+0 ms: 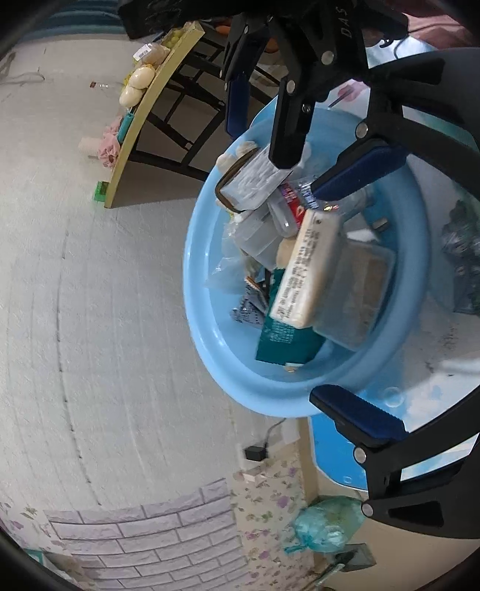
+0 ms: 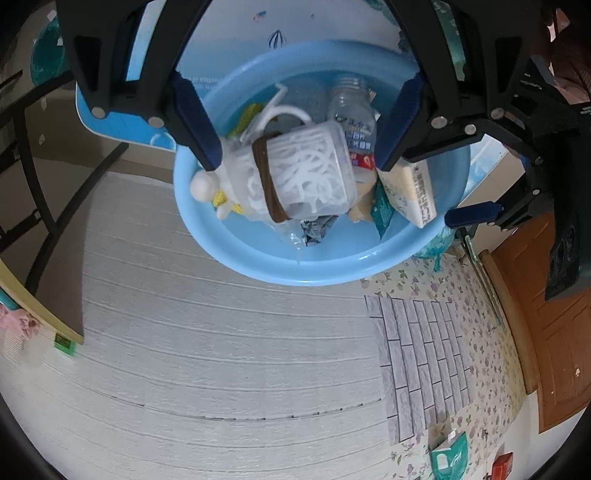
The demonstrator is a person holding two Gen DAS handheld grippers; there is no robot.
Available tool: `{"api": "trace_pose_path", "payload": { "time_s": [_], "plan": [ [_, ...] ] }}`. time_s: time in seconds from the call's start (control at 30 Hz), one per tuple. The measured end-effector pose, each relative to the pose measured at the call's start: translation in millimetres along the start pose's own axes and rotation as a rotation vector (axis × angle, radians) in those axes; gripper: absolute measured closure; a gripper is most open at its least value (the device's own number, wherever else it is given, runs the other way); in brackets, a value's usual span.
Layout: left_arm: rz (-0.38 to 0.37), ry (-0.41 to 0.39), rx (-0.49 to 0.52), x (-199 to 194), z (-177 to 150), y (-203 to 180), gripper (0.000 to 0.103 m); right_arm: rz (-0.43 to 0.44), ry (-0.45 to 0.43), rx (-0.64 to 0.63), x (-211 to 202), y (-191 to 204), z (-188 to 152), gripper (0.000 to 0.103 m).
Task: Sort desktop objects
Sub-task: 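Withdraw both grippers from basin back over the table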
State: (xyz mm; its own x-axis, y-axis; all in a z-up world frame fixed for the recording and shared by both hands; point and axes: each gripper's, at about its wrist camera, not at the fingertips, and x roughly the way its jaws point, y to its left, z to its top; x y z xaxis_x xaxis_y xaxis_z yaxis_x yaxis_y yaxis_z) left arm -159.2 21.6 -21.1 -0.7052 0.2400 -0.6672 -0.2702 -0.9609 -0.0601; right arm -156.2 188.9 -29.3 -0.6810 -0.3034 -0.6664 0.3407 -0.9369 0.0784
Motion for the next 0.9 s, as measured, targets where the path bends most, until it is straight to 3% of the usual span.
{"api": "trace_pose_path", "payload": {
  "time_s": [0.3,0.43,0.57,0.73,0.9],
  "plan": [
    [0.028,0.014,-0.109,-32.1,-6.8,8.3,0.002,-0.045,-0.029,0.066,-36.7,8.8,-6.6,0.015],
    [0.070,-0.001,-0.099,-52.1,-8.0,3.4,0.000,-0.044,-0.035,0.123,-51.0,11.1,-9.4,0.014],
    [0.088,-0.031,-0.091,-75.8,-11.8,-3.9,0.000,-0.060,-0.062,0.135,-69.0,20.9,-12.7,0.003],
    [0.143,-0.053,-0.082,-96.6,-16.2,-10.5,0.000,-0.074,-0.079,0.119,-86.8,33.9,-18.9,0.002],
    [0.192,-0.136,-0.065,-120.5,-22.9,-14.2,0.000,-0.083,-0.125,0.115,-103.4,42.8,-29.0,0.000]
  ]
}}
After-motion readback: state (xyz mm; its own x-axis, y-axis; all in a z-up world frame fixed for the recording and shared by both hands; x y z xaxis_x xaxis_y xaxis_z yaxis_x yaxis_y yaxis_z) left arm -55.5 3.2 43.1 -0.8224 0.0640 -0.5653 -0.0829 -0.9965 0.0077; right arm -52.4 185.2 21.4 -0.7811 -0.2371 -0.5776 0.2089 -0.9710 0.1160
